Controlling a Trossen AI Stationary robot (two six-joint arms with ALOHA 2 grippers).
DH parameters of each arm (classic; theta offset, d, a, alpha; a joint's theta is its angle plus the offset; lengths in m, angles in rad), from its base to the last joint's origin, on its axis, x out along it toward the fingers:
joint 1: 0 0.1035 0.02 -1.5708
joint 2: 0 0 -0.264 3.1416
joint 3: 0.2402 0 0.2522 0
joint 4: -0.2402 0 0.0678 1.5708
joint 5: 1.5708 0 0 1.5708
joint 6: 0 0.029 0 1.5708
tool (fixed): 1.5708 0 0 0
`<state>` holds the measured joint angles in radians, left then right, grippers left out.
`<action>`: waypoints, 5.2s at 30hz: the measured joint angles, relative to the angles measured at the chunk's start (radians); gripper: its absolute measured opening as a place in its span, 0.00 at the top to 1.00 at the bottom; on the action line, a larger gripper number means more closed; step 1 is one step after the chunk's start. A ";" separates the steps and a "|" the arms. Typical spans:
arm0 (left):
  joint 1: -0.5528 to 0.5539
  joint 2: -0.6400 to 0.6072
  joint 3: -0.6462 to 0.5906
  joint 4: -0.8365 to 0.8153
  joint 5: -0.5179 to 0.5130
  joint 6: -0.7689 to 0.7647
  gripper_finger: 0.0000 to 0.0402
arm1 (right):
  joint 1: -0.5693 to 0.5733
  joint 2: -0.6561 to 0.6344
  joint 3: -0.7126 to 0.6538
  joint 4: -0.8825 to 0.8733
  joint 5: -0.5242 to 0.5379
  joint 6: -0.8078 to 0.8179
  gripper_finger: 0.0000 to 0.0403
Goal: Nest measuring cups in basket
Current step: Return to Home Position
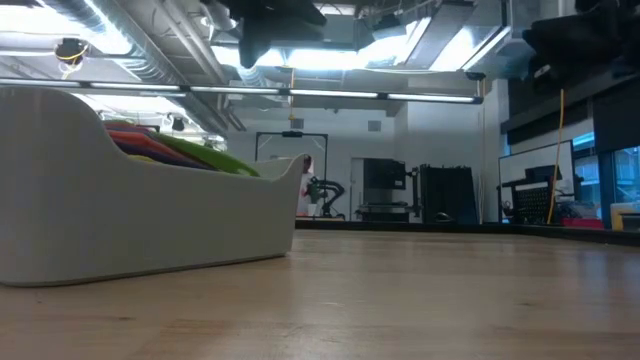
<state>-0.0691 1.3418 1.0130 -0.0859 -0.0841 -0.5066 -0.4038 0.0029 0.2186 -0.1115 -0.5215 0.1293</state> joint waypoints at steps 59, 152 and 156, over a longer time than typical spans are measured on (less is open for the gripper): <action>0.230 -1.055 -0.298 -0.326 0.023 0.560 0.81 | 0.331 0.005 -0.212 0.229 0.477 0.049 0.83; 0.229 -1.339 -1.005 0.142 0.127 0.541 0.81 | 0.330 0.004 -0.211 0.230 0.477 0.048 0.83; 0.230 -1.339 -1.005 0.142 0.127 0.541 0.81 | 0.330 0.004 -0.211 0.229 0.477 0.048 0.83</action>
<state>0.1604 0.0025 0.0082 0.0563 0.0425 0.0349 -0.0734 0.0071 0.0074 0.1177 -0.0448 0.1775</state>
